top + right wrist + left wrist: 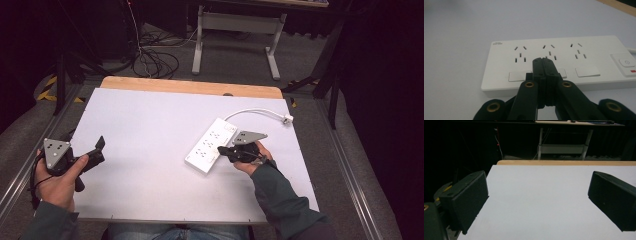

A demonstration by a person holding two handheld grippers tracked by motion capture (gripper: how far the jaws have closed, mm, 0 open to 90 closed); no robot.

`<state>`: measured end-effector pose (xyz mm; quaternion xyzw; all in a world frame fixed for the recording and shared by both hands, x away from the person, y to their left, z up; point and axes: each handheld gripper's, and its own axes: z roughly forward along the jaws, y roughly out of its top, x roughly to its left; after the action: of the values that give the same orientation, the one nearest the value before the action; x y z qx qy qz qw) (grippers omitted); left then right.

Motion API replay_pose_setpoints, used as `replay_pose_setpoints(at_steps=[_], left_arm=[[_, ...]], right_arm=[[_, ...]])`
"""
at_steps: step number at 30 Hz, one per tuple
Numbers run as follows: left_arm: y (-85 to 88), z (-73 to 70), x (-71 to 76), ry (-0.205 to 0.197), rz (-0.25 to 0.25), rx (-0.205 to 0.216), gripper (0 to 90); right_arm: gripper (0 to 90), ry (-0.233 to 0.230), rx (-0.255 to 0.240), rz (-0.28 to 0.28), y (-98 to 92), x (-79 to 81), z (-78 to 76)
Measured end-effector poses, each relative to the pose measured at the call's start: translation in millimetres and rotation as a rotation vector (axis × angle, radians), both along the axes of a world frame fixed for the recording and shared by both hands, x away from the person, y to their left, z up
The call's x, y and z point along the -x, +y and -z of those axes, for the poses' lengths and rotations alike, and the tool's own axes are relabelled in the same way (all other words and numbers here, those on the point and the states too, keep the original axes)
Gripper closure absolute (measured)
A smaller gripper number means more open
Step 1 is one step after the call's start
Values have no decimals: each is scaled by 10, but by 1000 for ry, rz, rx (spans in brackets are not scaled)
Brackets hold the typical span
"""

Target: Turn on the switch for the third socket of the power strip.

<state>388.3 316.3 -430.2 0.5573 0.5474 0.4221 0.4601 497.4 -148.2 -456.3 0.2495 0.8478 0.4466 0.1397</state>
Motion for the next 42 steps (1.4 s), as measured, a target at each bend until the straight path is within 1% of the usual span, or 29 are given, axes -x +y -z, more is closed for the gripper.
replay_pose_setpoints(at_steps=[3, 4, 14, 17, 21, 22, 25, 27, 30, 35, 42], left_arm=[[1, 0, 4, 3, 1, -2, 34], [5, 0, 3, 3, 0, -3, 34], [12, 4, 16, 3, 3, -1, 34], [22, 3, 23, 6, -3, -3, 34], [24, 6, 25, 2, -6, 7, 35], [28, 5, 26, 2, -5, 0, 34], [25, 4, 33, 2, -7, 2, 34], [33, 4, 35, 2, -5, -3, 34], [31, 6, 33, 0, -10, 7, 34], [27, 3, 34, 1, -5, 1, 34], [31, 4, 33, 2, -2, -1, 34]], right_arm=[[900, 0, -4, -4, 10, 1, -1], [900, 2, 6, -6, 21, -1, 10], [900, 13, 23, -21, 60, -15, 52], [900, 12, 26, -32, 78, -15, 57], [900, 16, 34, -35, 97, -25, 74], [900, 17, 34, -36, 105, -29, 76], [900, 13, 48, -49, 163, -37, 88], [900, 13, 50, -50, 171, -40, 92], [900, 13, 57, -52, 182, -48, 101], [900, 13, 56, -57, 199, -50, 105], [900, 12, 74, -62, 224, -58, 126]])
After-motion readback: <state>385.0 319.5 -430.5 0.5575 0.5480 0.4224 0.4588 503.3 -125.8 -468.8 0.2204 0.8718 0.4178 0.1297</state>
